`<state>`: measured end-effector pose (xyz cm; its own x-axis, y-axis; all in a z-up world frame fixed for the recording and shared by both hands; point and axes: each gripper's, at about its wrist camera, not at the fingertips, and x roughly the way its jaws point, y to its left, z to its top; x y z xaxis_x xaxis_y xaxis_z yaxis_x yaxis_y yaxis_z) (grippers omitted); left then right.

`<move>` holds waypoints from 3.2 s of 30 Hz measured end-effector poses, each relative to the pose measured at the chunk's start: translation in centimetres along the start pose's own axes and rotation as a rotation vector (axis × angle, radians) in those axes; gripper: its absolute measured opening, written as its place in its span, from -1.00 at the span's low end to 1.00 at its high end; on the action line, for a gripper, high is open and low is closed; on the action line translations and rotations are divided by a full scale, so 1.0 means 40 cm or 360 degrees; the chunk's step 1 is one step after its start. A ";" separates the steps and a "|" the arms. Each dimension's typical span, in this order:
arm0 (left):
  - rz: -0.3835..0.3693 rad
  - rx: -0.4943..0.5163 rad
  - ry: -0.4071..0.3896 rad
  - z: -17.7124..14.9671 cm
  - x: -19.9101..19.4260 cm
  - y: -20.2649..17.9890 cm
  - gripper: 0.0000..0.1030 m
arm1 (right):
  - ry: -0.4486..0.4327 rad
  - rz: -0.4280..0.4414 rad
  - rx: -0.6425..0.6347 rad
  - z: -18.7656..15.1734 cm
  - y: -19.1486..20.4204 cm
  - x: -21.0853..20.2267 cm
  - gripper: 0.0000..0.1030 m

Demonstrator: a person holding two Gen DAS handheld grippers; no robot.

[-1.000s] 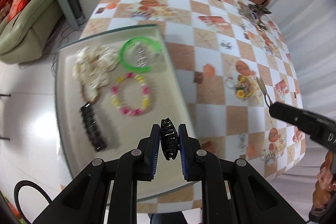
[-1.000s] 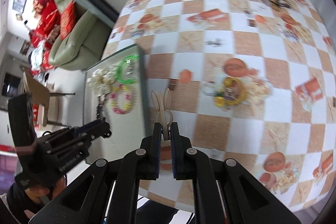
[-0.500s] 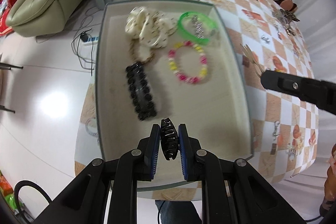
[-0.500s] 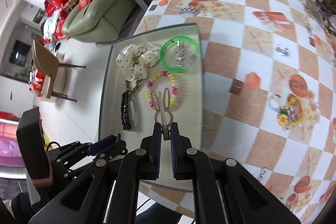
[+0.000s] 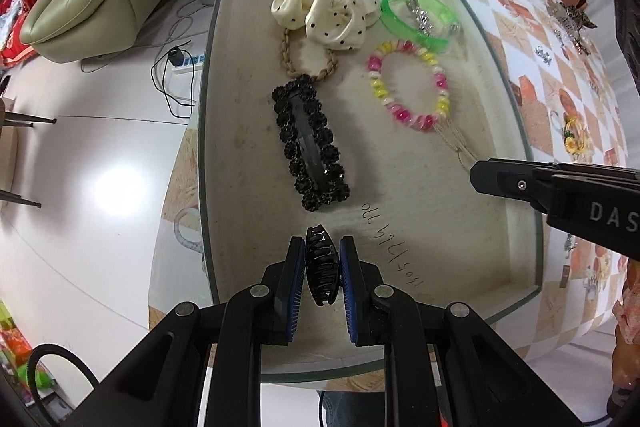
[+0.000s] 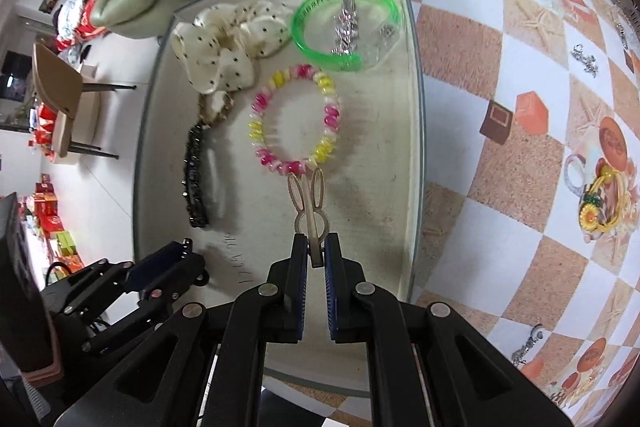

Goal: Organize jewelry
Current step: 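Carry both clips into the tray and open both grippers, then move both grippers back to the table toward the silver charm and yellow hair tie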

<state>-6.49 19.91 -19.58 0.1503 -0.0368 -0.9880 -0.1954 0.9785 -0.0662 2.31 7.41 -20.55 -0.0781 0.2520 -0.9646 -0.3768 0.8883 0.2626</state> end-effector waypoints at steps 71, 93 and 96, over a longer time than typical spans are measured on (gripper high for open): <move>0.0092 0.0451 -0.0094 0.079 -0.157 -0.249 1.00 | -0.0358 -0.0087 0.0747 -0.281 -0.383 -0.334 0.99; 0.0126 0.0371 -0.0013 0.065 -0.164 -0.463 1.00 | -0.0245 -0.0132 0.0657 -0.249 -0.610 -0.380 0.99; 0.0154 0.0341 -0.0011 0.059 -0.167 -0.477 1.00 | -0.0221 -0.0132 0.0598 -0.229 -0.625 -0.374 0.99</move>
<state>-1.49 1.94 -11.39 0.1475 0.0598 -0.9872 0.0009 0.9982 0.0606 4.43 -22.10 -12.93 0.0734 0.2001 -0.9770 -0.0111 0.9798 0.1999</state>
